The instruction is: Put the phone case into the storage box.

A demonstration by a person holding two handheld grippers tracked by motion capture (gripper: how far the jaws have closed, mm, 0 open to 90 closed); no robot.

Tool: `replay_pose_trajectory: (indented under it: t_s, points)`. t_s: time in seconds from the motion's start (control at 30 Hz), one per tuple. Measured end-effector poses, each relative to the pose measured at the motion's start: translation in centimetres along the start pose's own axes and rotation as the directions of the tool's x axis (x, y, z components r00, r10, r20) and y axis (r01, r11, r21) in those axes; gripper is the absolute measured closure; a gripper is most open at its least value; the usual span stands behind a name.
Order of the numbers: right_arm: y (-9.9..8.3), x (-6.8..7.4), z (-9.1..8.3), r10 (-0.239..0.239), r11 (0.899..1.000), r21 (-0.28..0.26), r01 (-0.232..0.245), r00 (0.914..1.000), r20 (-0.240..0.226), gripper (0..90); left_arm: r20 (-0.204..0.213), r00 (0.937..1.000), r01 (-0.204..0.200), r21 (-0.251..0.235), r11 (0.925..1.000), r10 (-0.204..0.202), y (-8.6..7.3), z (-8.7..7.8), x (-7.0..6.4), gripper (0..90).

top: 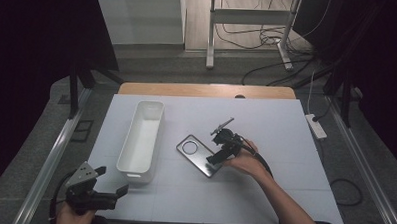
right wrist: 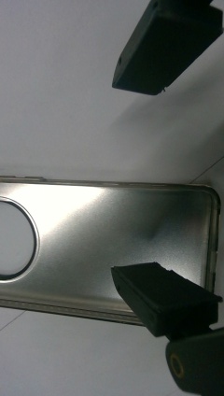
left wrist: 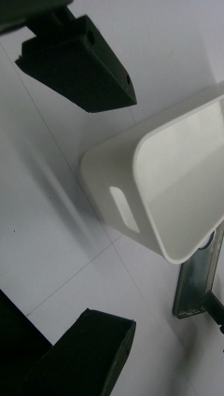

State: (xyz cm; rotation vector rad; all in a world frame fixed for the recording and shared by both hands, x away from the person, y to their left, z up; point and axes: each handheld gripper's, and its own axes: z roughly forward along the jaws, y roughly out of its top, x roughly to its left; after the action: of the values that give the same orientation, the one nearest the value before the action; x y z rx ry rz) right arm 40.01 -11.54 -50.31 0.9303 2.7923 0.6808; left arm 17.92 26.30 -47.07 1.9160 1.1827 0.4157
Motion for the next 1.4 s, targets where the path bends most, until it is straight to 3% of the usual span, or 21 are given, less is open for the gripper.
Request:
replay_pose_trajectory:
  t_s: [0.2, 0.3, 0.43, 0.53, 0.8, 0.93, 1.07, 1.4]
  points:
    - [-0.3, -0.1, 0.7, -0.005, 1.000, 0.024, 0.005, 1.0000, -0.006, 18.6, 0.001, 1.0000, 0.001, 0.001, 1.0000, -0.001, 0.0, 0.0, 0.0, 0.3]
    - [-0.3, 0.0, 0.8, -0.033, 0.999, 0.030, 0.033, 0.9993, 0.016, 24.0, 0.001, 1.0000, 0.001, 0.001, 1.0000, -0.001, 0.0, 0.0, 0.0, 0.4]
    - [-0.3, -0.2, 0.5, -0.028, 0.999, 0.019, 0.028, 0.9996, 0.006, 37.6, 0.001, 1.0000, 0.001, 0.002, 1.0000, -0.001, 0.0, 0.0, 0.0, 0.3]
    - [-0.3, -0.3, 0.4, -0.031, 0.999, 0.022, 0.031, 0.9995, 0.003, 41.5, 0.000, 1.0000, 0.000, 0.003, 1.0000, 0.000, 0.0, 0.0, 0.0, 0.4]
    - [-0.4, -1.3, -0.1, -0.032, 0.998, 0.044, 0.034, 0.9980, -0.054, 74.5, -0.007, 1.0000, 0.001, 0.004, 1.0000, -0.001, 0.0, 0.0, 0.0, 0.3]
    - [-0.3, -1.1, -0.1, -0.032, 0.998, 0.051, 0.037, 0.9955, -0.090, 85.2, 0.000, 0.9999, 0.013, -0.004, 0.9999, -0.013, 0.0, -0.1, 0.1, 0.4]
    - [-0.2, -0.9, -0.1, -0.038, 0.997, 0.058, 0.043, 0.9964, -0.075, 86.4, 0.010, 0.9996, 0.028, -0.006, 0.9996, -0.028, 0.0, -0.1, 0.3, 0.8]
    - [-0.3, -0.6, -0.1, -0.032, 0.998, 0.045, 0.035, 0.9978, -0.058, 88.1, -0.007, 0.9999, 0.012, 0.009, 0.9999, -0.012, 0.1, 0.1, 0.0, 0.9]
